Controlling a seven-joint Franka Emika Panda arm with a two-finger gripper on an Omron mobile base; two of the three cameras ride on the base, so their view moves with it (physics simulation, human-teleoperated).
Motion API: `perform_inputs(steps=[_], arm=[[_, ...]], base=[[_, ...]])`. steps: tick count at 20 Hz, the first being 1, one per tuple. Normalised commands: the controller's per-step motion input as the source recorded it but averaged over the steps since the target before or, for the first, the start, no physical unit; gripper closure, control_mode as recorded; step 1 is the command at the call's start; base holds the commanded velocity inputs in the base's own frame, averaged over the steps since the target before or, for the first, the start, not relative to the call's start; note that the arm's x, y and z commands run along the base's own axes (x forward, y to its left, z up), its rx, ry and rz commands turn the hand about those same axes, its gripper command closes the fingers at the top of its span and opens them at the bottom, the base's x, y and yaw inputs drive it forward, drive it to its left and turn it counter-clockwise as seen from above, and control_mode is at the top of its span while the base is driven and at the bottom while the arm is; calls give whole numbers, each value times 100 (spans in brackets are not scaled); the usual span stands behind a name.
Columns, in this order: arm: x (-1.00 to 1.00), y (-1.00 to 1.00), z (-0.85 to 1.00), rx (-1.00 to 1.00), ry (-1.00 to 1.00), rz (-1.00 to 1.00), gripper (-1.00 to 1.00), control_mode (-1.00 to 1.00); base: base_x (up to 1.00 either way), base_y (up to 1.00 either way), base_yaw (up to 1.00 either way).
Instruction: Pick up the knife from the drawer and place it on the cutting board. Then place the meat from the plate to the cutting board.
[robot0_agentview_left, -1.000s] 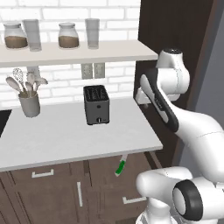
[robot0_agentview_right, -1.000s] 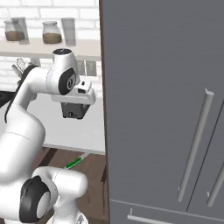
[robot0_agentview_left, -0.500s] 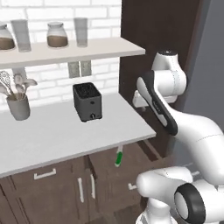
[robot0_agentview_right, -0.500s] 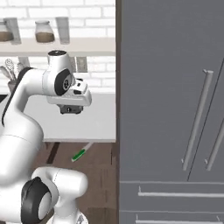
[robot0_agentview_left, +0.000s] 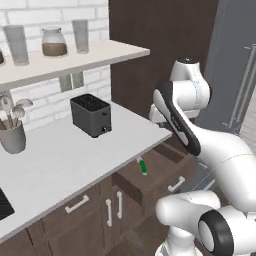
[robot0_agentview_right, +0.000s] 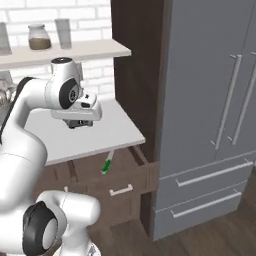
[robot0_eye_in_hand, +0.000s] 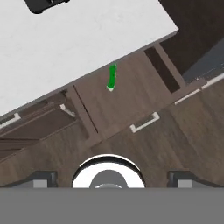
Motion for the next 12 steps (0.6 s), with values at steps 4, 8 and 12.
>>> perform_inputs(steps=[4, 8, 12], arm=[[0, 0, 0, 0, 0, 0, -100, 100], [0, 0, 0, 0, 0, 0, -100, 100], [0, 0, 0, 0, 0, 0, -100, 100]], base=[[-55, 64, -47], [-26, 74, -42], [8, 67, -41]])
